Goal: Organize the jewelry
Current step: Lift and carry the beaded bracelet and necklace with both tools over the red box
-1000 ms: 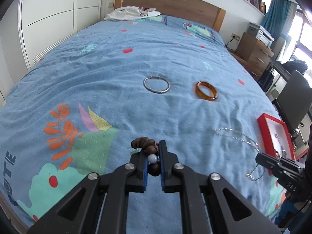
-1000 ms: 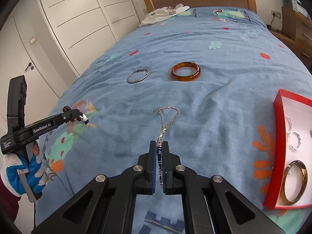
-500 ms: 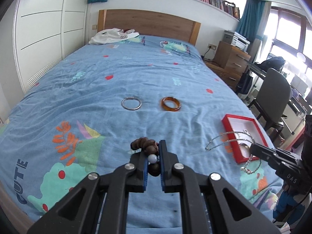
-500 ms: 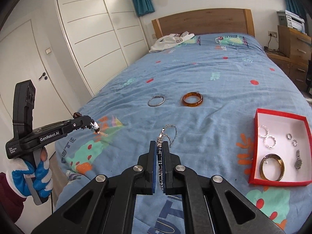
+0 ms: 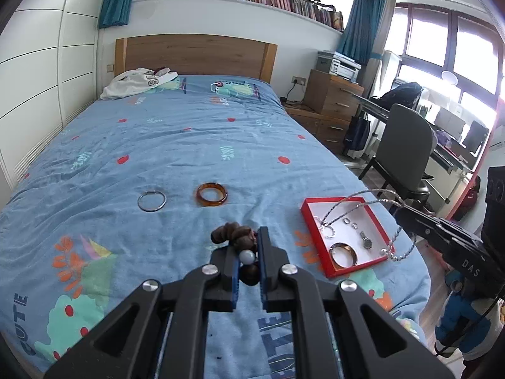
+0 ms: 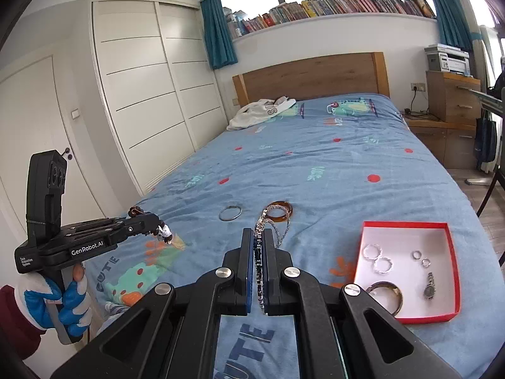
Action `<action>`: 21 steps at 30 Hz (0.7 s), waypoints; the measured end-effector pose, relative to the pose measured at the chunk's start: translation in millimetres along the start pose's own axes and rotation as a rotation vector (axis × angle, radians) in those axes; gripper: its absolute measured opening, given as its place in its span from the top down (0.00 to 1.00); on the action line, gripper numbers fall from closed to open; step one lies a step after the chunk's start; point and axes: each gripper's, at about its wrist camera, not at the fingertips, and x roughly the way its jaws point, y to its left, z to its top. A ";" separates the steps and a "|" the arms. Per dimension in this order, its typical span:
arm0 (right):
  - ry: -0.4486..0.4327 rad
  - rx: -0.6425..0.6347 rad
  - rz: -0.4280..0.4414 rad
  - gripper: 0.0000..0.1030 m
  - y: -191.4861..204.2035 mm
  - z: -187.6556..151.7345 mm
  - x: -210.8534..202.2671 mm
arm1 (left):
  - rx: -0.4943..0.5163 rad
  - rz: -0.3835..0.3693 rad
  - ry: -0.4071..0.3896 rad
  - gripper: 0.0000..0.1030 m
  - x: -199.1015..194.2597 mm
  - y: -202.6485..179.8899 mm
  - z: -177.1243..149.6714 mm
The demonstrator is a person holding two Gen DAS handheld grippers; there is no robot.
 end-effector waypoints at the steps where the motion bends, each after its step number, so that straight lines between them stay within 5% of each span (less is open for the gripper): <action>1: -0.008 -0.001 -0.010 0.96 -6.7 3.0 -3.6 | 0.011 -0.003 0.002 0.92 3.0 -5.9 2.5; 13: -0.055 0.048 -0.120 0.96 -106.3 33.1 -26.0 | 0.135 -0.106 0.052 0.92 70.7 -101.8 36.7; 21: -0.015 0.097 -0.149 0.96 -160.2 22.6 -11.9 | 0.199 -0.174 0.134 0.91 139.0 -164.0 36.6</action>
